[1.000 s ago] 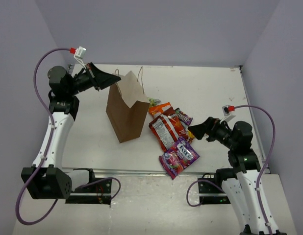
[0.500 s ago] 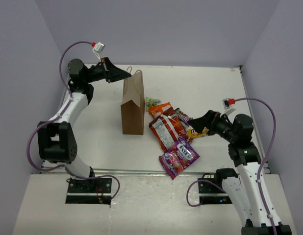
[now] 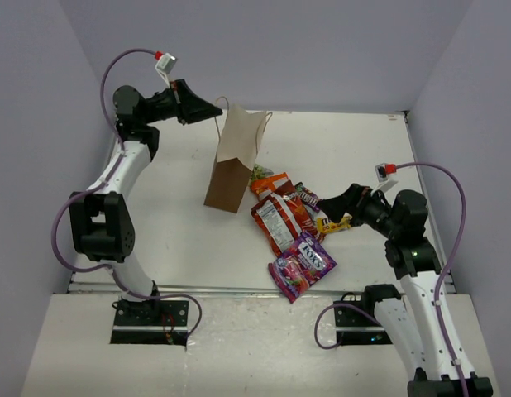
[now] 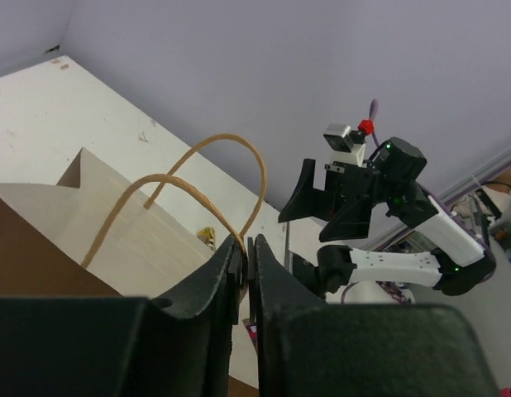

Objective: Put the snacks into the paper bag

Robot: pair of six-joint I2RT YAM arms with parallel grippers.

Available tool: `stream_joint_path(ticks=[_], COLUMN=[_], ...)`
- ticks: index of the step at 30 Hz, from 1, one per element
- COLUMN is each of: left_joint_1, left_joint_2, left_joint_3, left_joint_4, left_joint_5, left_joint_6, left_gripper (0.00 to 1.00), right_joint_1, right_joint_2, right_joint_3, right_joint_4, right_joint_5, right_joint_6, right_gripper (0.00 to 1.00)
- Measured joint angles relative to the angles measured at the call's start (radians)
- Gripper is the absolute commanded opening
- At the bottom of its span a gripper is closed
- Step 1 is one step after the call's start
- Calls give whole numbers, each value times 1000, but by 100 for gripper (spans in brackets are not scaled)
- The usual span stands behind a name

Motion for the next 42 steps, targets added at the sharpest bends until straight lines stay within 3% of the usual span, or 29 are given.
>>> stream_joint_path(ticks=[2,3,6,13,25,36,42], left_joint_1=[0,0,4,40,107,190,225], left_joint_2=[0,0,0,-1,-53,-87,-192], left_joint_3=[7,8,7,-11,-3,24,37], left_joint_4=[-1,-2,-10,-77,-375,-494,-782], left_joint_5=[1,2,2,0,-1,-27,-186], left_joint_6=[9,12,19,80,253,320,516], left_gripper=[33,46,69,100,100,100,100], right_joint_1=[0,0,0,0,0,0,0], right_joint_2=[6,6,6,13,11,5,54], right_joint_3=[0,0,0,2,13,18,47], right_joint_4=[0,0,0,-1,-10,-24,-43], right_joint_5=[0,0,0,0,2,2,8], right_joint_6=[-3,-4,-7,-9,-15,-16,-31], right_gripper=[99,99,99,99,99,99,99])
